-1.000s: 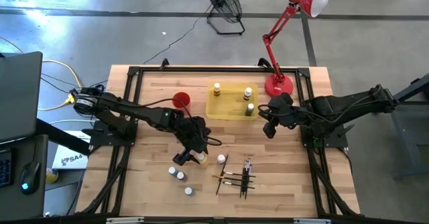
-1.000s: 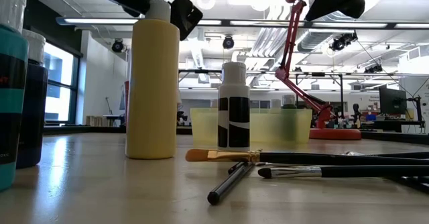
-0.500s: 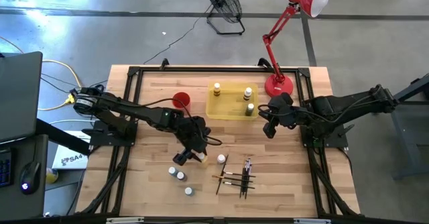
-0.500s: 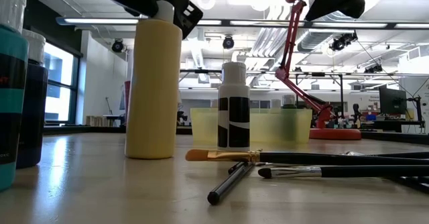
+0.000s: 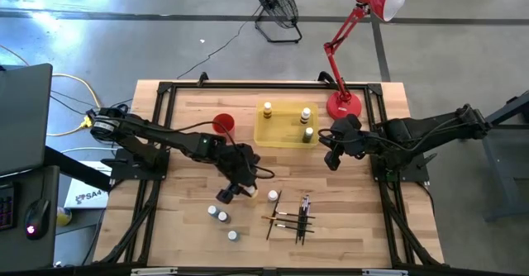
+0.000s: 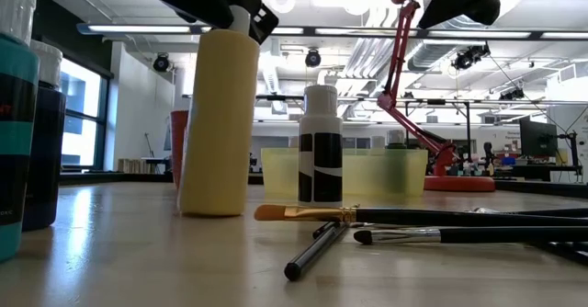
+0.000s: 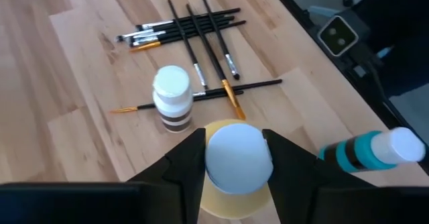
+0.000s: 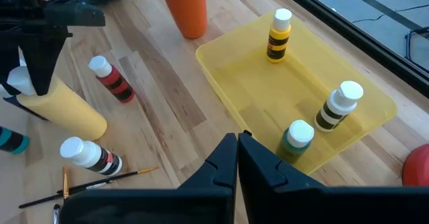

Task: Pick & Place Paint Supplies
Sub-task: Put the light yellow paint bottle into the yellow bin

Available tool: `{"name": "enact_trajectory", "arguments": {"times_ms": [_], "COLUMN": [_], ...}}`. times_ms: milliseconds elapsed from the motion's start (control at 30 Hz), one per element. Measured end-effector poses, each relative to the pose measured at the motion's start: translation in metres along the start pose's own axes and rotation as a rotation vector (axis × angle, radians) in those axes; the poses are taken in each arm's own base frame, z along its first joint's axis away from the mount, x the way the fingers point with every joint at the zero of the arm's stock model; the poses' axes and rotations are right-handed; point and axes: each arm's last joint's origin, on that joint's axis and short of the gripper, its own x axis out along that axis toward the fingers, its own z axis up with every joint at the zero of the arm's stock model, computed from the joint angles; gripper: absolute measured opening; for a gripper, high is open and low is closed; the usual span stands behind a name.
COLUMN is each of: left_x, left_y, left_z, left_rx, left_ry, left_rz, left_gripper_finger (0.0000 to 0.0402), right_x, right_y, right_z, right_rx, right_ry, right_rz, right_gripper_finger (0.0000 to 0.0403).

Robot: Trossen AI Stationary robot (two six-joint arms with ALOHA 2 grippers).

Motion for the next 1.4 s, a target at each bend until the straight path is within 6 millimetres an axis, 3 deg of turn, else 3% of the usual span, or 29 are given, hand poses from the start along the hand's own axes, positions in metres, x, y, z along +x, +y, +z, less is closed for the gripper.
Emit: {"name": "enact_trajectory", "arguments": {"times_ms": [567, 867, 1400], "left_x": [-0.007, -0.04, -0.126], "left_y": [-0.002, -0.001, -0.008], "left_z": [0.006, 0.046, 0.112], "left_rx": [-0.081, -0.067, -0.07], "left_ry": [0.011, 0.005, -0.115], "left_rz": [-0.035, 0.076, 0.309], "left_gripper_finger": [0.0118, 0.0118, 0.0118], "right_x": [0.0, 0.0, 0.0], "right_y": [0.0, 0.001, 0.003], "right_z": [0.0, -0.001, -0.002], "right_rx": [-0.01, -0.026, -0.052], "right_ry": [0.0, 0.035, 0.08], "right_rz": [0.0, 0.047, 0.112], "right_gripper_finger": [0.0005, 0.0005, 0.0005]}}
